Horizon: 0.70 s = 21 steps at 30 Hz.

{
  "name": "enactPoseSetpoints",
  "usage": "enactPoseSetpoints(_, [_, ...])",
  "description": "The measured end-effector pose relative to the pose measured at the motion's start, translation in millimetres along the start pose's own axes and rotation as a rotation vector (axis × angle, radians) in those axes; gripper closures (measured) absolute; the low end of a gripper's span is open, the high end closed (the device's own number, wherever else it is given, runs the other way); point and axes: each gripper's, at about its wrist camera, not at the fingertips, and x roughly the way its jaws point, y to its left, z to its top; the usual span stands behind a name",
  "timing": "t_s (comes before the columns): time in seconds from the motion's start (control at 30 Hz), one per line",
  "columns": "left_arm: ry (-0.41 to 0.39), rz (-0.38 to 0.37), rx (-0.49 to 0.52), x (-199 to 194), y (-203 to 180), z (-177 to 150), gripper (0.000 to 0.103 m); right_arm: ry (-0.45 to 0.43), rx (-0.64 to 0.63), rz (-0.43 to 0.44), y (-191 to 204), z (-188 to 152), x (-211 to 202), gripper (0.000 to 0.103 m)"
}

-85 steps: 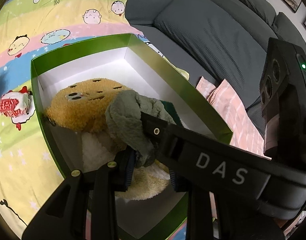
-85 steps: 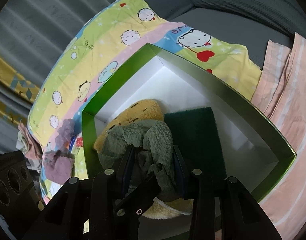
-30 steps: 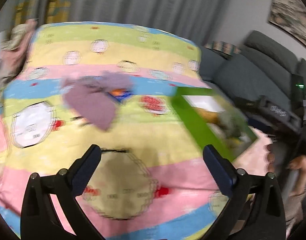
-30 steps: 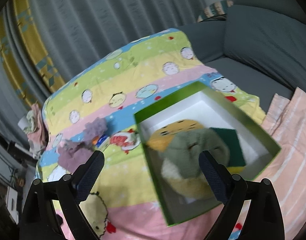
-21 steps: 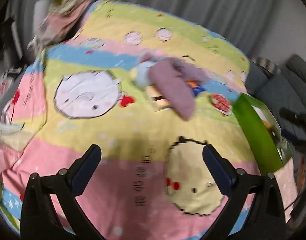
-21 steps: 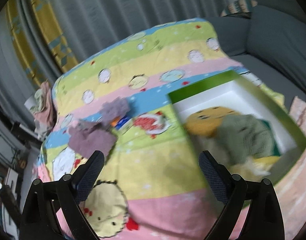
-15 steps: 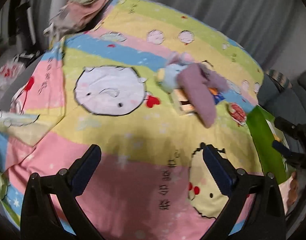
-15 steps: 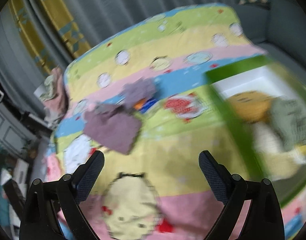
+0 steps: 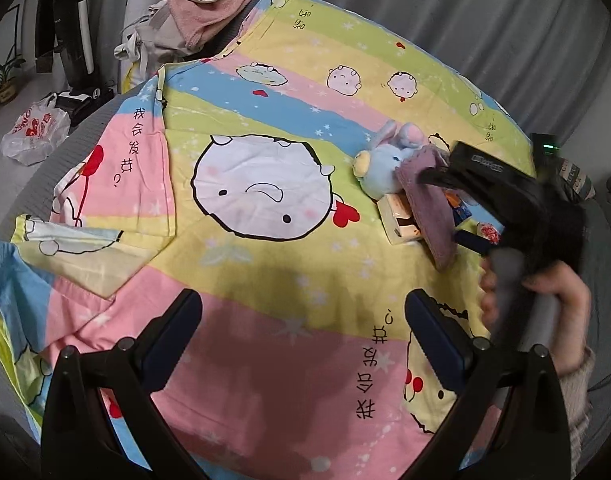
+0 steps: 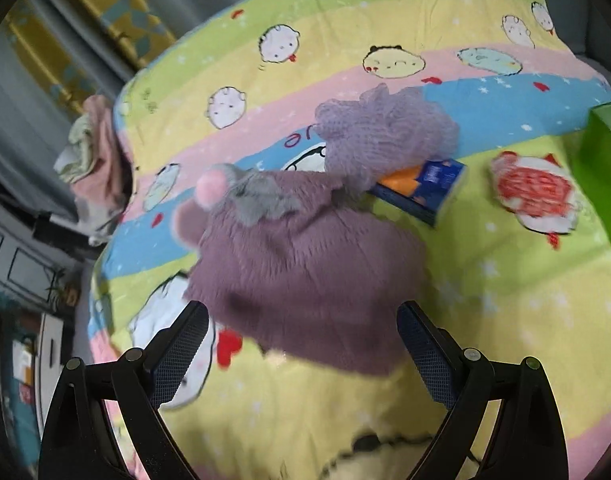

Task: Organize soft objects
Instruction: 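Grasp the purple towel with the right gripper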

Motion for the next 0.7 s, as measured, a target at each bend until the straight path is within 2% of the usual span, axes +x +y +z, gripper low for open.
enactPoseSetpoints(0.1, [-0.004,-0.001,-0.003,-3,3,2,0.002,0.016,0.008,-0.016,2,6,19,0.007])
enactPoseSetpoints(0.17, [0.003,-0.002,-0.010,-2,6,2,0.002,-0.010,0.010,0.012,-1,7,23,0.008])
enactPoseSetpoints(0.2, [0.008,-0.005,-0.013,-2,7,2,0.002,-0.025,0.013,0.025,-3,7,21,0.015])
enactPoseSetpoints(0.23, [0.013,-0.008,-0.014,-2,7,2,0.002,-0.034,0.018,0.044,-4,6,20,0.032])
enactPoseSetpoints(0.27, [0.017,-0.012,-0.015,-2,8,2,0.002,-0.041,0.022,0.075,-5,6,19,0.041])
enactPoseSetpoints(0.3, [0.019,-0.015,-0.019,-2,8,2,0.002,-0.042,0.025,0.119,-6,6,16,0.057])
enactPoseSetpoints(0.33, [0.017,-0.016,-0.022,-3,8,2,0.002,-0.030,0.020,0.132,-7,5,13,0.078])
enactPoseSetpoints(0.37, [0.015,-0.016,-0.024,-3,8,3,0.002,-0.019,0.009,0.130,-6,5,12,0.084])
enactPoseSetpoints(0.47, [0.011,-0.011,-0.027,-4,6,2,0.002,-0.033,-0.058,0.078,-6,-3,-4,0.085])
enactPoseSetpoints(0.57, [0.011,-0.020,-0.028,-4,3,1,0.002,-0.043,-0.084,0.098,-13,-16,-34,0.085])
enactPoseSetpoints(0.7, [0.034,-0.061,-0.031,-1,-3,-3,0.002,-0.005,-0.158,0.105,-21,-48,-83,0.085])
